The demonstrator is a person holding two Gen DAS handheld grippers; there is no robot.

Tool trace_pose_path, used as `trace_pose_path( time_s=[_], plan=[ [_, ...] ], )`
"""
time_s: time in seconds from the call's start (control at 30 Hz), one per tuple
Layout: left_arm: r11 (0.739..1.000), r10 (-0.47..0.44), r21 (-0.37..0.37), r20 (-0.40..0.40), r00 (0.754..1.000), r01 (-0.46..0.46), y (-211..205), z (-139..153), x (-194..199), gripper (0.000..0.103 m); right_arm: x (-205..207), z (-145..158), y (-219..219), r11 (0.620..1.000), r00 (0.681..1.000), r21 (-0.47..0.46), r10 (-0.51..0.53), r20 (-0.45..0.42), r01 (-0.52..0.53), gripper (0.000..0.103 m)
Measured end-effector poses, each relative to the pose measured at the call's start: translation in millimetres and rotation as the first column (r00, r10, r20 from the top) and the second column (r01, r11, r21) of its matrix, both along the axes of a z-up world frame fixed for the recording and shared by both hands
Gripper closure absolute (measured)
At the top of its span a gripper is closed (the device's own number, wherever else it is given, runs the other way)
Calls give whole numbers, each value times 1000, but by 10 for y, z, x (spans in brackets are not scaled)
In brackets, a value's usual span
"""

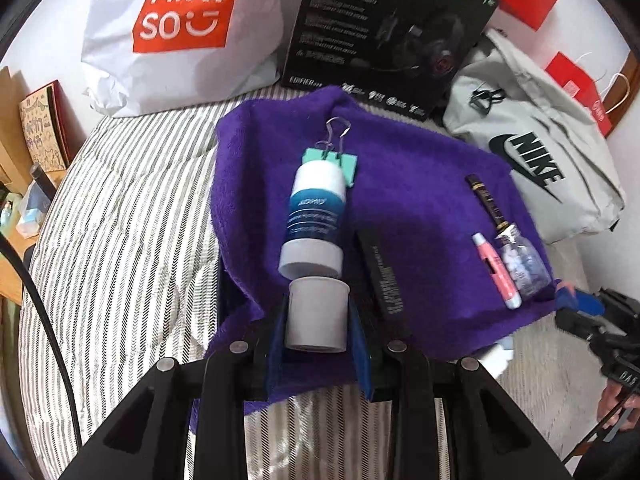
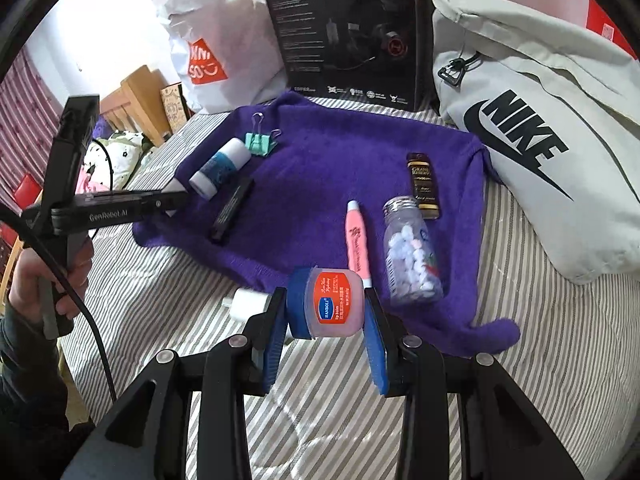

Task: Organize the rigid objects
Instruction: 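Carry the roll with left tool while right tool carries the Vaseline tin onto the towel, then set roll by the stick with left tool while right tool sets tin by the bottle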

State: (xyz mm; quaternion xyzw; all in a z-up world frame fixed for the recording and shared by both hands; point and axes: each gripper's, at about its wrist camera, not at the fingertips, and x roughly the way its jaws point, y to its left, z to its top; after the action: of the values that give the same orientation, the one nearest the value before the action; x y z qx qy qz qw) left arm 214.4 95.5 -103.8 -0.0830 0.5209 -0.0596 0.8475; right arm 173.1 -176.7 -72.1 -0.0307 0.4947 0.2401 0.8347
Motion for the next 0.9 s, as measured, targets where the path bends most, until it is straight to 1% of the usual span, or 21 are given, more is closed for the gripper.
trace_pose_path(
  time_s=[0.23, 0.33, 0.37, 0.5, 0.63, 0.7, 0.77, 0.9],
  plan=[
    [1000, 3, 15, -28, 1000, -3, -45, -105, 106, 74, 249, -11, 10, 1000, 1000, -5, -16, 13, 16, 67],
    [998, -4, 69, -34, 999, 7, -126, -139, 135, 74, 370, -22, 26, 1000, 1000, -7, -20, 19, 20, 67],
    [995, -11, 103, -36, 999, 15, -178, -151, 137, 74, 425, -29, 34, 1000, 999, -10, -24, 22, 24, 67],
    [985, -24, 167, -36, 999, 29, -272, -162, 149, 74, 609, -42, 72, 999, 999, -25, -31, 34, 32, 67],
    [981, -30, 191, -36, 999, 36, -306, -164, 153, 74, 845, -63, 145, 999, 999, -36, -37, 39, 38, 67],
    [984, -37, 173, -37, 999, 43, -301, -162, 156, 69, 980, -89, 194, 998, 998, -42, -39, 39, 41, 67],
    [989, -46, 140, -38, 998, 51, -292, -158, 159, 60, 1108, -139, 257, 997, 998, -59, -47, 39, 50, 67],
    [989, -68, 125, -49, 996, 74, -330, -154, 157, 52, 1279, -267, 342, 995, 998, -78, -59, 22, 61, 67]
  ],
)
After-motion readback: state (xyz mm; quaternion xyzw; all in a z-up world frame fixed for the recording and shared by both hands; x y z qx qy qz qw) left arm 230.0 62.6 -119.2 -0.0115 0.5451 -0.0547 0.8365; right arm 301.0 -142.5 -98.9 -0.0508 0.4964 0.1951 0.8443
